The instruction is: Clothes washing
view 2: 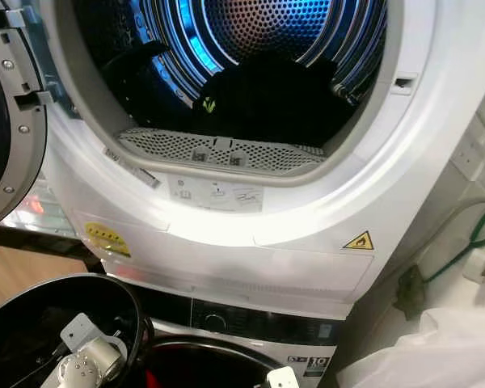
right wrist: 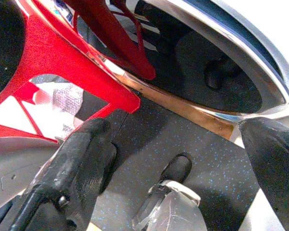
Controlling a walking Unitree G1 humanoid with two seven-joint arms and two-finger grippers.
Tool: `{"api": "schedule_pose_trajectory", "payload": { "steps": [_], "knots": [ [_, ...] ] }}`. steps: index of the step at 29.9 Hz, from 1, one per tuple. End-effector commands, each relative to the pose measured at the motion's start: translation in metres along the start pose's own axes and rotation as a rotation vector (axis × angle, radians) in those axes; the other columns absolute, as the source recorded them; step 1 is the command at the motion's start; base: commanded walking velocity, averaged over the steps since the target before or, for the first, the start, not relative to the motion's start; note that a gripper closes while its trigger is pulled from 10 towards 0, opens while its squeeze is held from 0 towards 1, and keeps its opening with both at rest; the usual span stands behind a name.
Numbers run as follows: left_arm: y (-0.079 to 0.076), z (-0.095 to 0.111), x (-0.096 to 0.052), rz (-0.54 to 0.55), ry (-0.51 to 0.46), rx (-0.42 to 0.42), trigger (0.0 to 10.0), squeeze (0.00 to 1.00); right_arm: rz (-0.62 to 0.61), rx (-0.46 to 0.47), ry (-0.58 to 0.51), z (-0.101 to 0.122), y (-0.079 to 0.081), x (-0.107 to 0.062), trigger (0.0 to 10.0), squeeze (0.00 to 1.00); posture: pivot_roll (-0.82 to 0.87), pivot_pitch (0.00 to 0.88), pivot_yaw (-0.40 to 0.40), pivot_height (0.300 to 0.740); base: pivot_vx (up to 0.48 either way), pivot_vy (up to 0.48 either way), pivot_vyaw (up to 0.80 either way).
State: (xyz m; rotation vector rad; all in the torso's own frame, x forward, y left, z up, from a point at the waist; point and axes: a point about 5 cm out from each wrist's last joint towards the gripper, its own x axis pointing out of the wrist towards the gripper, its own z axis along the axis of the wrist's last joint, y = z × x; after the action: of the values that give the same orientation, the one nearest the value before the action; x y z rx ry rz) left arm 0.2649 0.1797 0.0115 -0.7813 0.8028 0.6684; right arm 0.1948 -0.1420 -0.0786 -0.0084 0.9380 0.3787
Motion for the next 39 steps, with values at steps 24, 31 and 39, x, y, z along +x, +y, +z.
{"api": "schedule_pose_trajectory", "payload": {
  "steps": [24,31,39],
  "knots": [
    [0.01,-0.017,-0.002,0.039,0.071,-0.046,0.0,0.0,0.012,0.014,-0.035,0.012,0.005,0.003,10.0,0.0,0.16,0.0,-0.055,0.74,0.0,0.0,0.0],
    [0.01,-0.015,-0.003,0.035,0.055,-0.05,0.0,0.0,0.015,0.018,-0.033,0.01,0.007,0.004,10.0,0.0,0.16,0.0,-0.053,0.74,0.0,0.0,0.0],
    [0.01,-0.012,-0.004,0.032,0.033,-0.035,0.0,0.0,0.018,0.022,-0.036,0.01,0.009,0.004,10.0,0.0,0.16,0.0,-0.045,0.74,0.0,0.0,0.0]
  ]
}}
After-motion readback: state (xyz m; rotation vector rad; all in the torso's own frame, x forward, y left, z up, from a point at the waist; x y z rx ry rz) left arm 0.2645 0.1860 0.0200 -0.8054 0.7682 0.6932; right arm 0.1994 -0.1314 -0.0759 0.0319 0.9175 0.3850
